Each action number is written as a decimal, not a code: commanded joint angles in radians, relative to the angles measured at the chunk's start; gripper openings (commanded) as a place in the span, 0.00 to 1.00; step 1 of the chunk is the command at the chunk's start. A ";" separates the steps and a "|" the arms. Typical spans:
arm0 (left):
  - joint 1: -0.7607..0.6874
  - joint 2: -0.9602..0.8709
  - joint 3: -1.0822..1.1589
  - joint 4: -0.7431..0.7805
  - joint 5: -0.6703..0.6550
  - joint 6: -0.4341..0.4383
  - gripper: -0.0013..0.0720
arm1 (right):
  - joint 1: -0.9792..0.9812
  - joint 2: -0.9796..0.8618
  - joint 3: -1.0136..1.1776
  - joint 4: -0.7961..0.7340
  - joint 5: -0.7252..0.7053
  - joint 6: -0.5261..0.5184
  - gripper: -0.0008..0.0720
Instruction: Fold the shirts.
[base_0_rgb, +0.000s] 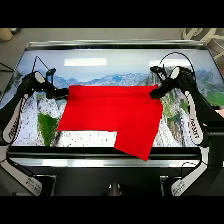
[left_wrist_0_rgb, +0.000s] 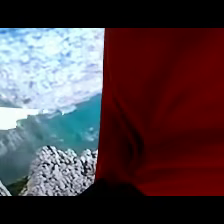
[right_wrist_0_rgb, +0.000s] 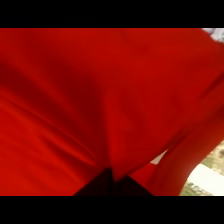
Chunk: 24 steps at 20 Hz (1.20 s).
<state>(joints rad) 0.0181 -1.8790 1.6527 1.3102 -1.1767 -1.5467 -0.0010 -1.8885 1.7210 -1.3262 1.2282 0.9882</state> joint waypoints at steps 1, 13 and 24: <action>-0.005 -0.016 0.000 -0.017 -0.171 0.028 0.06 | 0.000 -0.027 0.000 0.016 0.098 0.037 0.04; 0.150 0.278 -0.221 -0.024 -0.332 0.034 0.61 | -0.190 0.240 -0.126 -0.050 0.384 0.014 0.68; 0.136 0.438 -0.705 -0.116 -0.022 0.097 0.72 | -0.188 0.415 -0.437 -0.021 0.242 -0.016 0.68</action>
<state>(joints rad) 0.1535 -1.4506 0.9890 1.2358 -1.2671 -1.4605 -0.1883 -1.4857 1.3071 -1.3499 1.4746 0.9787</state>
